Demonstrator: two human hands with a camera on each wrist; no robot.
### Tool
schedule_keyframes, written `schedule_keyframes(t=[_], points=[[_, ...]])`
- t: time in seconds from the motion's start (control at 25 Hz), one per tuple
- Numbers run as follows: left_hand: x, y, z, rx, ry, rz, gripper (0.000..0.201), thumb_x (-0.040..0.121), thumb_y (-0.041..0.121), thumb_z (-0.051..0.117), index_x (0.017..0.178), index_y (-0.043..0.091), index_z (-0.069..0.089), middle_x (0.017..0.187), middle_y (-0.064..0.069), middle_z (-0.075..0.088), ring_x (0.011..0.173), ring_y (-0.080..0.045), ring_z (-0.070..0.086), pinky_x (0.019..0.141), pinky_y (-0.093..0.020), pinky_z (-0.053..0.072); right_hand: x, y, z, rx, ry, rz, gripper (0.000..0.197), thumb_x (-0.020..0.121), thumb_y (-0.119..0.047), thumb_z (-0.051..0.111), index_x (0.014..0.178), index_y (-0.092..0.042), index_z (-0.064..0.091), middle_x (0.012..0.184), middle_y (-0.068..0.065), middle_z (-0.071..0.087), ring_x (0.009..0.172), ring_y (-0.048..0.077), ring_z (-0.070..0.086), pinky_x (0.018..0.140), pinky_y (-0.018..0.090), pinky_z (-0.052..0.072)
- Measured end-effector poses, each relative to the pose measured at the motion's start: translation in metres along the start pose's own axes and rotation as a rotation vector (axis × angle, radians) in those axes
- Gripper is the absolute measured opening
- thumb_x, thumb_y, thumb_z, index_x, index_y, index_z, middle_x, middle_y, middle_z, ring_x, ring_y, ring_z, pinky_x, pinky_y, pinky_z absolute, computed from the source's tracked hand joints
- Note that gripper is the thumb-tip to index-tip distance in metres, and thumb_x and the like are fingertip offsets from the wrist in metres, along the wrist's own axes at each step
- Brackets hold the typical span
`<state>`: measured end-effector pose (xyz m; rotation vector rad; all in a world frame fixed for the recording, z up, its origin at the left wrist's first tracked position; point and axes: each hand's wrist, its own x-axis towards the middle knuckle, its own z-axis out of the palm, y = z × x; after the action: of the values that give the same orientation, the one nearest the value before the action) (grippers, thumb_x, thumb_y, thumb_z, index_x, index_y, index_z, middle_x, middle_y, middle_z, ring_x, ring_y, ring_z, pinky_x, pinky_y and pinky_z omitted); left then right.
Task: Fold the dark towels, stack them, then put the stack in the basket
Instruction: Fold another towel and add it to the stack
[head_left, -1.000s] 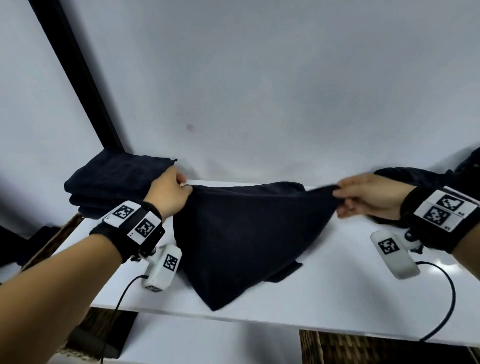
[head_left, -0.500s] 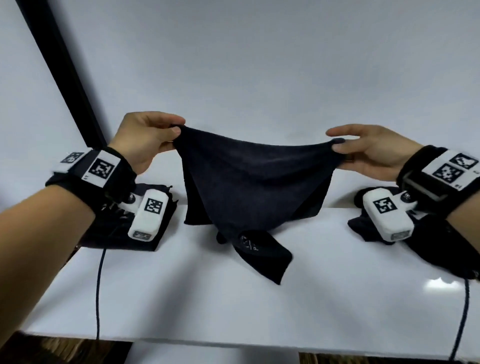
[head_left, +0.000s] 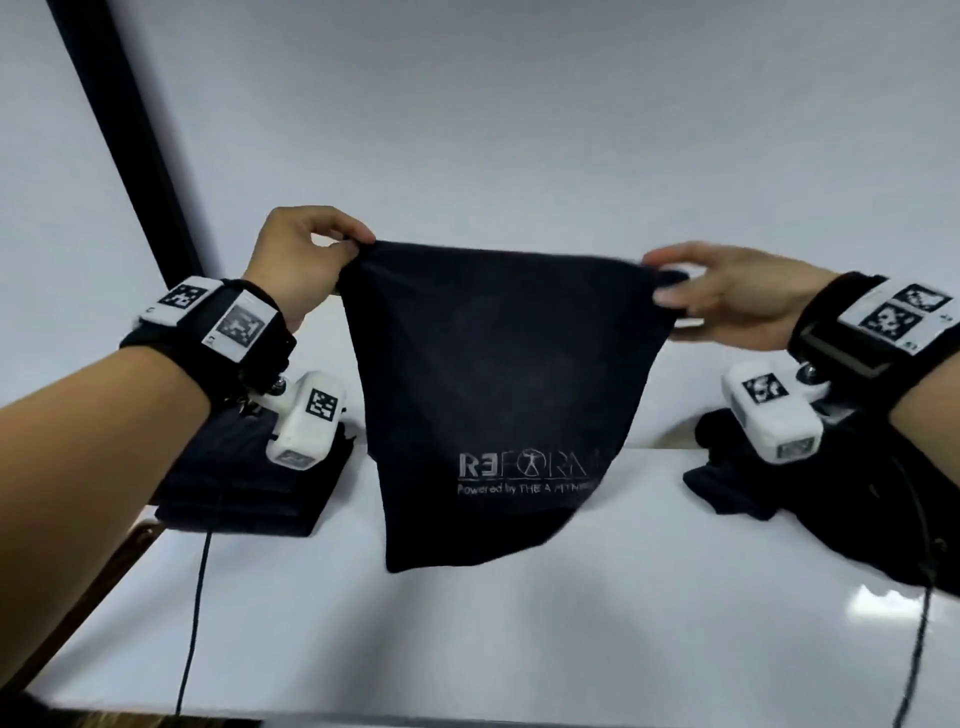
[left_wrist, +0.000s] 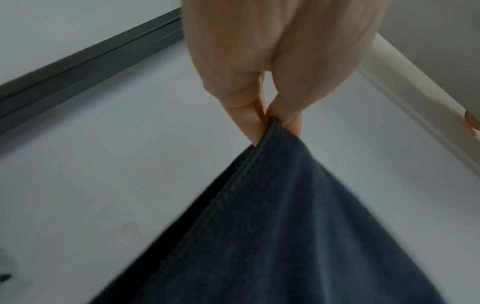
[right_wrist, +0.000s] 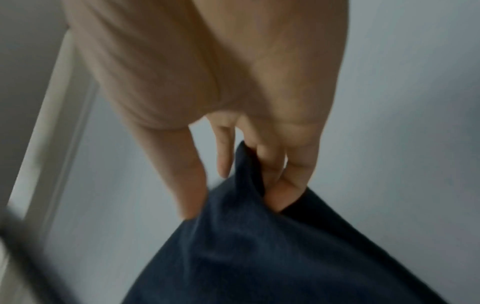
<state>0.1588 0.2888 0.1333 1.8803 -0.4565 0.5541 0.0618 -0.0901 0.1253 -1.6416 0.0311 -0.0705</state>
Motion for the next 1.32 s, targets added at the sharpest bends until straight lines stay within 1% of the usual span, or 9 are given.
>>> schedule_keyframes(t=[0.12, 0.32, 0.4, 0.52, 0.68, 0.88, 1.0, 1.12, 1.32], points=[[-0.008, 0.002, 0.004, -0.030, -0.063, -0.076, 0.025, 0.091, -0.002, 0.055, 0.082, 0.015, 0.070, 0.090, -0.008, 0.065, 0.073, -0.024, 0.059, 0.071, -0.030, 0.057, -0.002, 0.015, 0.007, -0.236, 0.058, 0.023, 0.027, 0.083, 0.006, 0.065, 0.101, -0.014, 0.067, 0.098, 0.007, 0.066, 0.089, 0.022, 0.063, 0.091, 0.036, 0.050], [-0.014, 0.004, -0.003, -0.213, -0.267, -0.183, 0.026, 0.083, -0.011, 0.064, 0.100, 0.008, 0.068, 0.101, -0.010, 0.069, 0.091, -0.015, 0.064, 0.080, -0.016, 0.054, -0.006, 0.009, -0.005, -0.379, 0.277, -0.211, 0.019, 0.083, 0.002, 0.069, 0.095, -0.012, 0.070, 0.085, 0.011, 0.067, 0.077, 0.018, 0.064, 0.075, 0.026, 0.057], [-0.011, 0.005, -0.008, -0.026, -0.232, -0.111, 0.033, 0.077, -0.008, 0.072, 0.102, 0.015, 0.070, 0.098, -0.005, 0.070, 0.082, -0.008, 0.063, 0.077, -0.013, 0.052, -0.004, 0.002, -0.009, -0.434, 0.366, -0.297, 0.016, 0.084, -0.001, 0.068, 0.086, -0.017, 0.070, 0.076, 0.009, 0.065, 0.066, 0.016, 0.062, 0.066, 0.023, 0.057], [-0.007, 0.013, -0.007, 0.246, -0.078, -0.021, 0.025, 0.078, 0.010, 0.077, 0.098, 0.024, 0.073, 0.080, 0.008, 0.067, 0.057, 0.005, 0.055, 0.055, -0.004, 0.041, 0.000, -0.014, -0.013, -0.298, 0.419, -0.259, 0.011, 0.085, -0.006, 0.070, 0.081, -0.016, 0.068, 0.075, 0.008, 0.066, 0.059, 0.013, 0.062, 0.056, 0.022, 0.056], [0.000, 0.020, -0.007, 0.283, 0.047, 0.053, 0.023, 0.080, 0.011, 0.075, 0.101, 0.022, 0.074, 0.080, 0.008, 0.066, 0.062, 0.004, 0.056, 0.052, 0.003, 0.036, -0.002, -0.036, -0.013, -0.057, 0.261, -0.207, 0.012, 0.086, 0.001, 0.065, 0.091, -0.010, 0.066, 0.080, 0.002, 0.069, 0.071, 0.012, 0.068, 0.066, 0.022, 0.057], [0.006, 0.020, -0.015, 0.295, 0.057, 0.029, 0.017, 0.084, 0.011, 0.070, 0.097, 0.021, 0.070, 0.077, -0.001, 0.064, 0.044, 0.001, 0.049, 0.042, -0.009, 0.035, -0.006, -0.034, -0.005, -0.359, 0.285, -0.314, 0.028, 0.078, 0.008, 0.072, 0.104, -0.003, 0.069, 0.076, 0.004, 0.055, 0.072, 0.017, 0.062, 0.074, 0.025, 0.060], [0.008, 0.025, -0.020, 0.439, 0.033, 0.073, 0.017, 0.086, 0.011, 0.067, 0.099, 0.020, 0.070, 0.083, -0.003, 0.064, 0.057, -0.007, 0.052, 0.053, -0.017, 0.038, -0.007, -0.029, -0.006, -0.258, 0.199, -0.143, 0.016, 0.081, 0.006, 0.068, 0.092, -0.005, 0.068, 0.080, 0.008, 0.066, 0.078, 0.021, 0.066, 0.079, 0.031, 0.059], [0.010, 0.026, -0.020, 0.444, -0.057, 0.125, 0.027, 0.085, 0.004, 0.065, 0.106, 0.019, 0.071, 0.098, -0.002, 0.069, 0.084, -0.015, 0.062, 0.068, -0.017, 0.042, -0.008, -0.012, -0.003, -0.146, 0.036, 0.109, 0.011, 0.081, -0.002, 0.066, 0.088, -0.009, 0.065, 0.083, 0.005, 0.069, 0.082, 0.017, 0.062, 0.074, 0.026, 0.056], [0.010, 0.018, -0.019, 0.345, -0.093, 0.114, 0.033, 0.085, -0.003, 0.062, 0.109, 0.018, 0.071, 0.101, 0.001, 0.070, 0.088, -0.010, 0.063, 0.070, -0.011, 0.042, -0.007, 0.012, 0.012, 0.035, -0.066, 0.268, 0.017, 0.090, -0.001, 0.055, 0.099, -0.011, 0.065, 0.091, 0.006, 0.067, 0.079, 0.016, 0.059, 0.066, 0.022, 0.052]])
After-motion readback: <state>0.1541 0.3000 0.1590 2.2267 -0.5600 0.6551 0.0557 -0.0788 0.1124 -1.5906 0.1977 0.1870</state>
